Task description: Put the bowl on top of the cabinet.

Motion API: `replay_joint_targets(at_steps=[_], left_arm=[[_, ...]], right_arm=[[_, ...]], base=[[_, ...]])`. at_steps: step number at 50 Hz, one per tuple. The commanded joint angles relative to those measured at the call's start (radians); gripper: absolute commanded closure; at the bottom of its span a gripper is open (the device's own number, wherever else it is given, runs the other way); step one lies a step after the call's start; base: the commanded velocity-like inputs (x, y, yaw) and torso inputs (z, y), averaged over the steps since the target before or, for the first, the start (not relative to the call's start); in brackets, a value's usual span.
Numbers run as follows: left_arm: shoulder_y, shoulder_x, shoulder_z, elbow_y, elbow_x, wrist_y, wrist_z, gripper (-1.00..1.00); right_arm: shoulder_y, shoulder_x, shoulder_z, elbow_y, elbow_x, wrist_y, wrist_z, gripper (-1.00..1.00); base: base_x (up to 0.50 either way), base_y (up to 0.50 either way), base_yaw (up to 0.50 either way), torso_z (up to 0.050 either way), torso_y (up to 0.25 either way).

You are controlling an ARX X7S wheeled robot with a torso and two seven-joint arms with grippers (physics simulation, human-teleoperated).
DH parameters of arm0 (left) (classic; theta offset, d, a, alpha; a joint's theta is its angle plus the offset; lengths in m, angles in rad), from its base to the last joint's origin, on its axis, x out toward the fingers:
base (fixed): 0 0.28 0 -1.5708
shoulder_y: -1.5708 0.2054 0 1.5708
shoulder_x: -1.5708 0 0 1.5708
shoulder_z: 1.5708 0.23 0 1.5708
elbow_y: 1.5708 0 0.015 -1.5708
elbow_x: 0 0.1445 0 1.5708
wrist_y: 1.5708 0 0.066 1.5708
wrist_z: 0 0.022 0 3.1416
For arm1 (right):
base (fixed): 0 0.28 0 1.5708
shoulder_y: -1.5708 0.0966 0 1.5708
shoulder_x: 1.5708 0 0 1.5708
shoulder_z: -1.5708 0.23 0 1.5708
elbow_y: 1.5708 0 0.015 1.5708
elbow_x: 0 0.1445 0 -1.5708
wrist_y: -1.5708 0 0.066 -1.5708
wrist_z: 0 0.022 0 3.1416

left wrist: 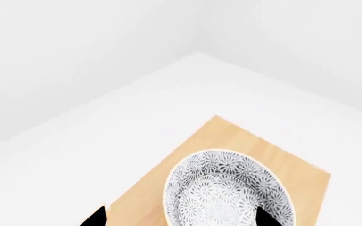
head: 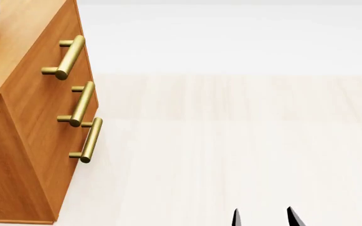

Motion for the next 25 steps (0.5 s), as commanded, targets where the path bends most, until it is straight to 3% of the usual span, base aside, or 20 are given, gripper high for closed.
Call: replay_joint_targets(at_steps=[1, 3, 7, 9, 15, 25], left_arm=[[-0.052, 0.08, 0.19, -0.01, 0.044, -0.043, 0.164, -1.0], [-0.054, 0.093, 0.225, 0.002, 0.042, -0.053, 0.178, -1.0], [-0.042, 0.099, 0.502, 0.061, -0.213, -0.097, 0.168, -1.0], [-0.034, 0.098, 0.524, 0.091, -0.269, -0.108, 0.146, -1.0], [-0.028, 0.099, 0.742, 0.211, -0.496, -0.168, 0.118, -1.0], [-0.054, 0.097, 0.845, 0.259, -0.642, -0.195, 0.082, -1.0]], right_arm=[[-0.013, 0.005, -0.004, -0.023, -0.006, -0.005, 0.003, -1.0], [-0.013, 0.004, -0.006, -0.023, -0.01, -0.005, 0.003, -1.0], [-0.015, 0.006, -0.008, -0.026, -0.013, -0.005, 0.004, -1.0], [-0.014, 0.005, -0.009, -0.025, -0.014, -0.004, 0.005, -1.0], [-0.006, 0.0, -0.015, -0.015, -0.017, 0.0, 0.002, -1.0], [-0.001, -0.003, -0.02, -0.009, -0.019, 0.003, 0.0, -1.0]], base=[[0.0, 0.0, 0.0, 0.0, 0.0], [0.0, 0.0, 0.0, 0.0, 0.0], [0.0, 0.0, 0.0, 0.0, 0.0], [0.0, 0.0, 0.0, 0.0, 0.0], [0.0, 0.0, 0.0, 0.0, 0.0], [0.0, 0.0, 0.0, 0.0, 0.0]])
